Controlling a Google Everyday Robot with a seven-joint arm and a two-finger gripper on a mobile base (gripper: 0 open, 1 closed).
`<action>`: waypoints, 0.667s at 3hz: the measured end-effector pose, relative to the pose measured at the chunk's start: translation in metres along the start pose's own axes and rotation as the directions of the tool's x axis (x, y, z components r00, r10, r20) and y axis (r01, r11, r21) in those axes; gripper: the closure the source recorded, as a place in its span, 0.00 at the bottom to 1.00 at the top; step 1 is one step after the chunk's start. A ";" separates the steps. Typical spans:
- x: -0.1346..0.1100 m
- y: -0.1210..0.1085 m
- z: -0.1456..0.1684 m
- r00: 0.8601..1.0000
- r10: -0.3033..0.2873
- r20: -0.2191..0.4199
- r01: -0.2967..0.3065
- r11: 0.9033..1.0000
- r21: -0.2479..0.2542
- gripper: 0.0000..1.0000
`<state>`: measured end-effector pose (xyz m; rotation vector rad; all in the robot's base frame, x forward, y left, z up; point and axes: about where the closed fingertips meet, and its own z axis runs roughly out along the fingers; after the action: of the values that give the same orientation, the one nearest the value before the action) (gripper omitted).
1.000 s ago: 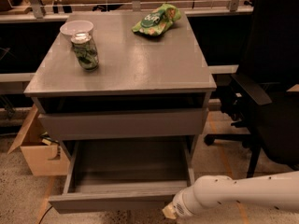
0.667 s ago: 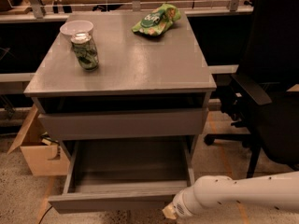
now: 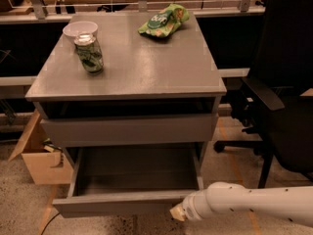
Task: Close middle drawer
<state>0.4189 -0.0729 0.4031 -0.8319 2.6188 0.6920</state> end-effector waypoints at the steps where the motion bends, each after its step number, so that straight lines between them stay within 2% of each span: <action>1: -0.024 -0.013 0.008 0.998 -0.035 0.052 0.033 0.999 0.026 1.00; 2: -0.055 -0.029 0.016 0.991 -0.073 0.112 0.066 0.996 0.067 1.00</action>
Offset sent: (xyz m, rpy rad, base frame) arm 0.1342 0.0250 0.0034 0.0110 -0.3151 -0.0304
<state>0.4817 -0.0602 0.4024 -0.8351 2.4843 0.6154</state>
